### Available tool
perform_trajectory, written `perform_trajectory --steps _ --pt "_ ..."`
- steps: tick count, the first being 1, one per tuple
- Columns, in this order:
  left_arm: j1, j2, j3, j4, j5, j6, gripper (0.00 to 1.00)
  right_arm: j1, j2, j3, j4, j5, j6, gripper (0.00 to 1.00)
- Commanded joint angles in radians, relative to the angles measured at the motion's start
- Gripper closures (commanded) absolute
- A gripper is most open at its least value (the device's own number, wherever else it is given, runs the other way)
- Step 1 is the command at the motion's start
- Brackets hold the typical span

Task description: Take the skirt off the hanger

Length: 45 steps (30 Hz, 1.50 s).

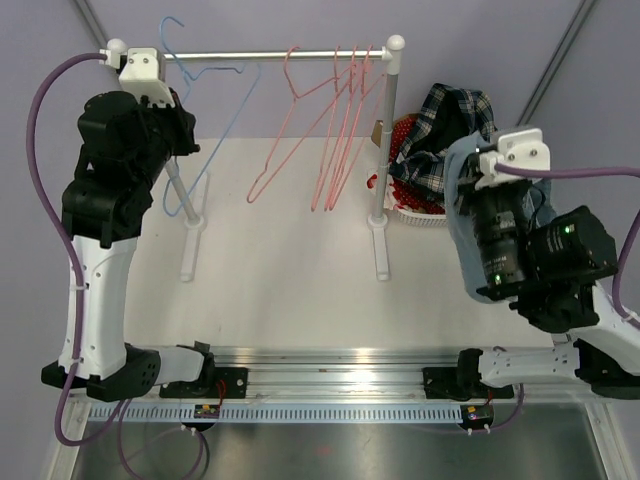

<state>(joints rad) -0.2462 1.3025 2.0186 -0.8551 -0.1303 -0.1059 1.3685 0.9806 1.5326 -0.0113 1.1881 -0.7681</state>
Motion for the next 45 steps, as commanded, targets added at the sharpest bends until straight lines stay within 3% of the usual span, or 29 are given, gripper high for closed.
perform_trajectory --steps 1,2,4,5,9,13,18,19,20,21,22,23,27,30,35,37,41,43,45 --pt "0.002 -0.023 -0.011 0.094 0.020 -0.009 1.00 -0.164 0.082 0.142 0.082 -0.209 -0.220 1.00" --pt "0.002 -0.029 -0.015 0.097 0.021 -0.009 1.00 -0.312 0.114 0.164 0.080 -0.301 -0.215 1.00" --pt "0.002 -0.035 -0.029 0.105 0.034 -0.014 1.00 -0.485 0.161 0.253 0.038 -0.395 -0.171 1.00" --pt "0.002 -0.039 -0.044 0.114 0.044 -0.017 1.00 -0.670 0.235 0.288 0.018 -0.491 -0.115 1.00" --pt "0.002 -0.046 -0.070 0.125 0.064 -0.026 1.00 -0.970 0.496 0.475 0.000 -0.561 -0.105 1.00" --pt "0.002 -0.051 -0.090 0.136 0.077 -0.026 1.00 -1.126 0.676 0.640 0.048 -0.633 0.070 1.00" --pt "0.002 -0.037 -0.090 0.146 0.070 -0.012 1.00 -1.165 0.884 0.742 -0.089 -0.787 0.346 1.00" --pt "0.002 -0.031 -0.087 0.148 0.067 -0.011 1.00 -1.166 0.909 0.770 -0.134 -0.798 0.392 0.96" --pt "0.002 -0.019 -0.084 0.151 0.066 -0.011 1.00 -1.168 0.970 0.806 -0.209 -0.798 0.486 0.82" --pt "0.001 -0.011 -0.078 0.151 0.067 -0.011 1.00 -1.171 1.001 0.886 -0.383 -0.809 0.539 0.13" --pt "0.002 -0.003 -0.064 0.151 0.075 -0.011 1.00 -1.174 1.027 0.887 -0.441 -0.821 0.584 0.01" --pt "0.002 0.016 -0.055 0.148 0.078 -0.012 1.00 -1.174 1.011 0.853 -0.469 -0.838 0.652 0.01" --pt "0.001 0.063 -0.032 0.137 0.074 -0.009 1.00 -1.174 0.746 0.264 -0.188 -0.932 0.762 0.00" --pt "-0.001 0.125 -0.025 0.143 0.063 -0.006 1.00 -1.174 0.569 0.042 -0.116 -1.022 0.852 0.01" --pt "-0.019 0.144 -0.032 0.125 0.057 -0.035 0.99 -1.169 0.342 -0.130 -0.151 -1.084 0.894 0.01" --pt "-0.025 0.098 -0.081 0.148 0.052 -0.049 0.91 -1.169 0.243 -0.190 -0.171 -1.070 0.889 0.01" --pt "-0.030 0.017 -0.201 0.168 0.047 -0.074 0.58 -1.171 0.109 -0.236 -0.255 -1.070 0.888 0.01" --pt "-0.031 -0.008 -0.234 0.153 0.040 -0.081 0.54 -1.171 0.048 -0.252 -0.285 -1.084 0.891 0.00" --pt "-0.033 -0.048 -0.247 0.136 0.038 -0.089 0.40 -1.171 0.012 -0.264 -0.322 -1.085 0.892 0.01"
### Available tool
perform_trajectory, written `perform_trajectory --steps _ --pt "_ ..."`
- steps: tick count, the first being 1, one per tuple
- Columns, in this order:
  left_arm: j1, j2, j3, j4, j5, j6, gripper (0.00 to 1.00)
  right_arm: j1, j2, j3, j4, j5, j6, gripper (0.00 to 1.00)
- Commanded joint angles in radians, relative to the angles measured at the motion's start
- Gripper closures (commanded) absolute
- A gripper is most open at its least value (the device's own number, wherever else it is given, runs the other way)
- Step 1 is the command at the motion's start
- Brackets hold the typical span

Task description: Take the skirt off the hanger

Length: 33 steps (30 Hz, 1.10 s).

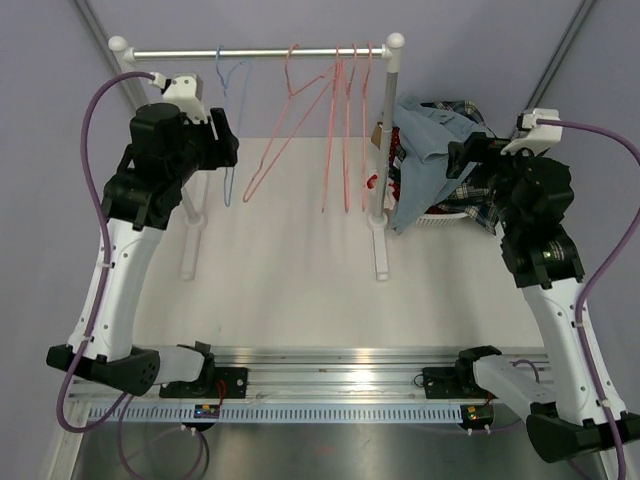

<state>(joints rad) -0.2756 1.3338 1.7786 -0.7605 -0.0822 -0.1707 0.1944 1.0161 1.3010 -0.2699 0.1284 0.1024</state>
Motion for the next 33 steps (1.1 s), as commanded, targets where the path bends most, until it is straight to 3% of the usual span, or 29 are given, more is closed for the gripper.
perform_trajectory --steps 1,6,9,14,20,26,33 --pt "-0.004 -0.094 -0.008 0.018 -0.013 -0.026 0.34 0.004 -0.052 -0.034 -0.077 -0.033 0.023 0.00" --pt "-0.010 -0.304 -0.063 -0.068 -0.048 -0.042 0.02 0.005 -0.143 -0.023 -0.193 -0.007 0.037 0.01" --pt "-0.010 -0.485 -0.198 -0.080 -0.033 -0.053 0.01 0.004 -0.241 -0.067 -0.239 -0.033 0.111 0.01" --pt "-0.010 -0.717 -0.497 -0.060 0.048 -0.108 0.01 0.004 -0.493 -0.222 -0.224 -0.255 0.270 0.01" --pt "-0.010 -0.976 -0.744 -0.005 0.124 -0.190 0.01 0.004 -0.738 -0.399 -0.314 -0.300 0.378 0.01" --pt "-0.010 -1.030 -0.838 0.001 0.113 -0.197 0.01 0.004 -0.852 -0.399 -0.385 -0.250 0.370 0.01" --pt "-0.010 -1.022 -0.846 0.015 0.085 -0.182 0.01 0.004 -0.791 -0.352 -0.440 -0.191 0.350 0.00"
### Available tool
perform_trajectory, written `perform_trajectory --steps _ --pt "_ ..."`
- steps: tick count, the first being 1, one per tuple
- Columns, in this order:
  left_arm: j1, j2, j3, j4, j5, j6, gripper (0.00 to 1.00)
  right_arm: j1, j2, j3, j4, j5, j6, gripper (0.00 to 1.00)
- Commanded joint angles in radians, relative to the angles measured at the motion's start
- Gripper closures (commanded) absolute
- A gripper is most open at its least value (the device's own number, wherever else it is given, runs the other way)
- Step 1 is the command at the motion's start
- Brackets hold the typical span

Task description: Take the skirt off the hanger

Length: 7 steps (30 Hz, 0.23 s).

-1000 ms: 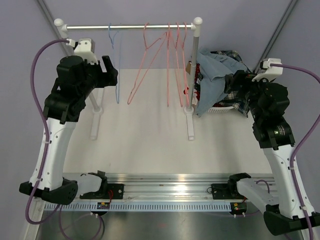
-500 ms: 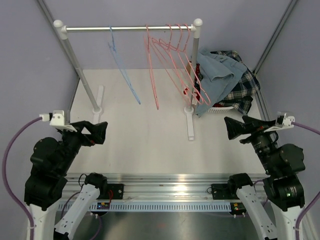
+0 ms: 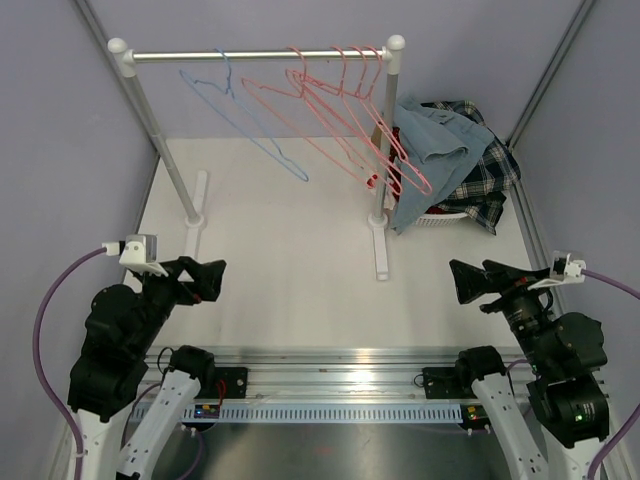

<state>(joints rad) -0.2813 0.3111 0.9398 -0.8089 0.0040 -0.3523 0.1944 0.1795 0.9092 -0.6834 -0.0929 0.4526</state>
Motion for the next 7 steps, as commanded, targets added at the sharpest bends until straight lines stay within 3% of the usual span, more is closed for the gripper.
perform_trajectory --steps 1,7 --pt "-0.004 0.012 -0.004 0.065 0.001 0.003 0.01 0.004 0.069 0.043 -0.033 0.036 -0.003 0.01" --pt "-0.004 0.075 0.010 0.060 -0.117 0.024 0.01 0.005 0.065 0.030 -0.013 0.053 -0.015 0.01"
